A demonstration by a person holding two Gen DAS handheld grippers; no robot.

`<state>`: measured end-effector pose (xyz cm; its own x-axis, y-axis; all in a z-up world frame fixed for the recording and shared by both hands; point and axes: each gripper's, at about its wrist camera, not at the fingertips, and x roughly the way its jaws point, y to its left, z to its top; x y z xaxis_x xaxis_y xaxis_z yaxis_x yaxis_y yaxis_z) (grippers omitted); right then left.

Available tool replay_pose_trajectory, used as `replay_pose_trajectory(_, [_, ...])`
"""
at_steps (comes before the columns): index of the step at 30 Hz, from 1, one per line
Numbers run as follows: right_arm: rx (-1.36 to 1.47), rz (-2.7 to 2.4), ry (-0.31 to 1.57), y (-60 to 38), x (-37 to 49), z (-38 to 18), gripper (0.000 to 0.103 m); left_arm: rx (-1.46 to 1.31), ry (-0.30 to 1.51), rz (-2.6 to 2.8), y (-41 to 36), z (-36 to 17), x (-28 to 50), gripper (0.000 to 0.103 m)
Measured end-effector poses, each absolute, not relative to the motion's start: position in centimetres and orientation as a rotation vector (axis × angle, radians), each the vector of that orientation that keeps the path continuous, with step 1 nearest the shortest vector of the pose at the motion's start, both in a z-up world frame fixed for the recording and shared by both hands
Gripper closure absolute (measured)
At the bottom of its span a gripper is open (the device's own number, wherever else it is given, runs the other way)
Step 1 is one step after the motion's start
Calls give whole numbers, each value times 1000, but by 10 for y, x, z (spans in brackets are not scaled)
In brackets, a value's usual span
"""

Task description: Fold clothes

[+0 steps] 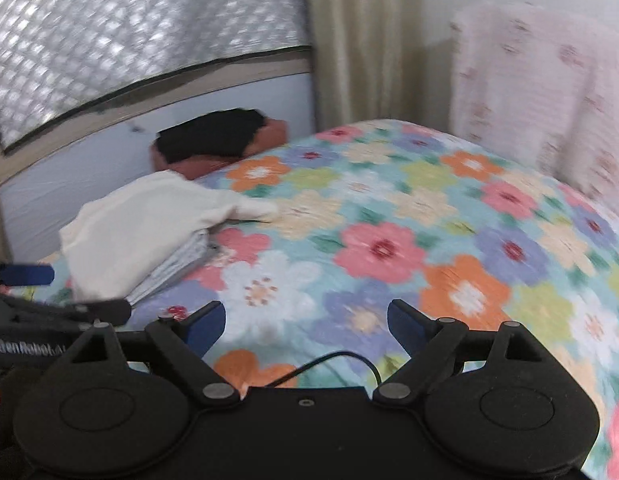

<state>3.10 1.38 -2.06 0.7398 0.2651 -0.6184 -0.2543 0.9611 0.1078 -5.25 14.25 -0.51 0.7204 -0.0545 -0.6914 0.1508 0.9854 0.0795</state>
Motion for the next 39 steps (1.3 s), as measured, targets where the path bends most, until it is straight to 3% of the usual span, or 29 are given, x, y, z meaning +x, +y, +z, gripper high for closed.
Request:
replay_pose_trajectory(22, [8, 203, 715, -4, 7, -28, 12, 97, 813, -60, 121, -27, -67, 0])
replay_pose_trajectory(39, [21, 151, 711, -13, 8, -30, 12, 147, 748, -32, 115, -18, -74, 0])
